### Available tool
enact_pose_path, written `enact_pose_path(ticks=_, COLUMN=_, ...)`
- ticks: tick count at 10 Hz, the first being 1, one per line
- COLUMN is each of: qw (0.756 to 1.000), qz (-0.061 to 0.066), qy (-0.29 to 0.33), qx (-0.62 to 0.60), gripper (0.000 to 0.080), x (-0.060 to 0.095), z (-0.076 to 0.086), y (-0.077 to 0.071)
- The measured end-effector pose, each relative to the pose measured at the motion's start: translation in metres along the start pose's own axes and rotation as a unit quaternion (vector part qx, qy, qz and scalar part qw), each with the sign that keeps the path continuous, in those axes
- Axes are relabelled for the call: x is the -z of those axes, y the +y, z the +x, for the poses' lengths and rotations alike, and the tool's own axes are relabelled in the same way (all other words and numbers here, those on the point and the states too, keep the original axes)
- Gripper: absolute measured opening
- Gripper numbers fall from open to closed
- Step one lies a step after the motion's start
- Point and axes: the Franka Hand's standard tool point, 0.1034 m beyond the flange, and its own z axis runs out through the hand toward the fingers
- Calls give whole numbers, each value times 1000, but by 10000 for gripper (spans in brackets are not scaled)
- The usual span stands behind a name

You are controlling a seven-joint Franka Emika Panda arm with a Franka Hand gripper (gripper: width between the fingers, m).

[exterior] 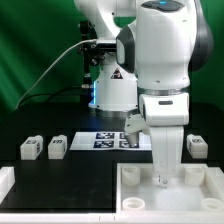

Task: Assemble one leg

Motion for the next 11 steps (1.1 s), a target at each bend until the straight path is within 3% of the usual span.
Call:
enact_pose_path(ticks=2, qw=992, qz=-9, qy=3, qx=-126, gripper=649, x=17, z=22, y=-10)
enact_pose_path(ticks=4, qw=965, qz=-16, qy=12, qx=-260, gripper=649, x=28, z=38, y=-13)
enact_pose_path(ticks=5, qw=960, qz=-13, qy=13, qx=-281, gripper=649, x=26, z=36, y=-14)
enact_pose_path(ticks=7, qw=925, qz=-8, qy=20, qx=-380, gripper=649, x=25, z=40, y=-16)
enact_pose_path(ticks=8, qw=872, qz=-4, qy=33, qx=-488, gripper=649, x=20, z=52, y=-29)
enact_pose_path(ticks=10, qw=801, qz=15, qy=34, qx=-598, gripper=649, x=13, z=70, y=-51)
enact_pose_path(ticks=11, qw=791, qz=17, qy=33, qx=-610, gripper=649, x=10, z=75, y=-60)
